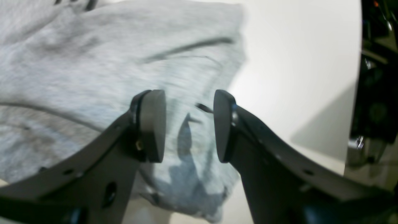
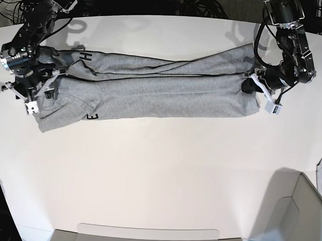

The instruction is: Fold the T-shirt properly

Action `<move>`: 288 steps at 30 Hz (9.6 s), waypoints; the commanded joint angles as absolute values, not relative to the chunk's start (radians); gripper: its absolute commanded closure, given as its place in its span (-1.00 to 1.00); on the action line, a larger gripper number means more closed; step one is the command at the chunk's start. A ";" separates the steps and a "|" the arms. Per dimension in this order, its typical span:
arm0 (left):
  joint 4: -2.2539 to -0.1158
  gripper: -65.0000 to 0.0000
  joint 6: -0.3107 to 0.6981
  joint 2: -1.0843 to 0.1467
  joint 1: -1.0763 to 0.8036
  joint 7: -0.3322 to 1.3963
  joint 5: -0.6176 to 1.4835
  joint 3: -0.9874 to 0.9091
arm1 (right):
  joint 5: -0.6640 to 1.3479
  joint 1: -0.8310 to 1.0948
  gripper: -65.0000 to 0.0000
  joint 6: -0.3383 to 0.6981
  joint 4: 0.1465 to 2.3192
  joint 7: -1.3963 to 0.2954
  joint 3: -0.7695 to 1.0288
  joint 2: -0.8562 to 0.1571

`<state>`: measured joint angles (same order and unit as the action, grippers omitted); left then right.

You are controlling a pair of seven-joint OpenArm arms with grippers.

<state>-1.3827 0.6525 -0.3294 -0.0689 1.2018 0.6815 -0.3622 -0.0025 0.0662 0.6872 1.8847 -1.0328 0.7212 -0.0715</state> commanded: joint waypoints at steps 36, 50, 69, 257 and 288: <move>-1.839 1.00 0.174 -0.097 0.044 1.396 0.639 -0.168 | 0.070 0.053 0.23 0.698 1.900 -1.021 0.855 -0.081; -1.682 1.00 0.051 -0.065 0.045 1.339 0.641 -0.019 | 0.070 0.056 0.23 0.698 1.900 -1.021 0.855 -0.081; -1.945 0.38 -0.027 -0.031 0.041 1.334 0.642 -0.028 | 0.070 0.058 0.23 0.698 1.899 -1.021 0.855 -0.081; -1.946 0.91 -0.024 -0.137 -0.134 1.374 0.645 -0.154 | 0.133 -0.358 0.18 -0.443 1.807 -1.228 -0.559 -0.120; -1.715 1.00 -0.065 -0.202 0.093 1.158 0.641 0.337 | 0.134 -0.344 0.96 0.476 1.451 -1.193 0.166 -0.237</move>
<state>-1.6932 -0.0677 -0.1982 0.0750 1.1713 0.6304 0.3332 0.1383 -0.3229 0.4763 1.4338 -1.2037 0.1577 -0.2237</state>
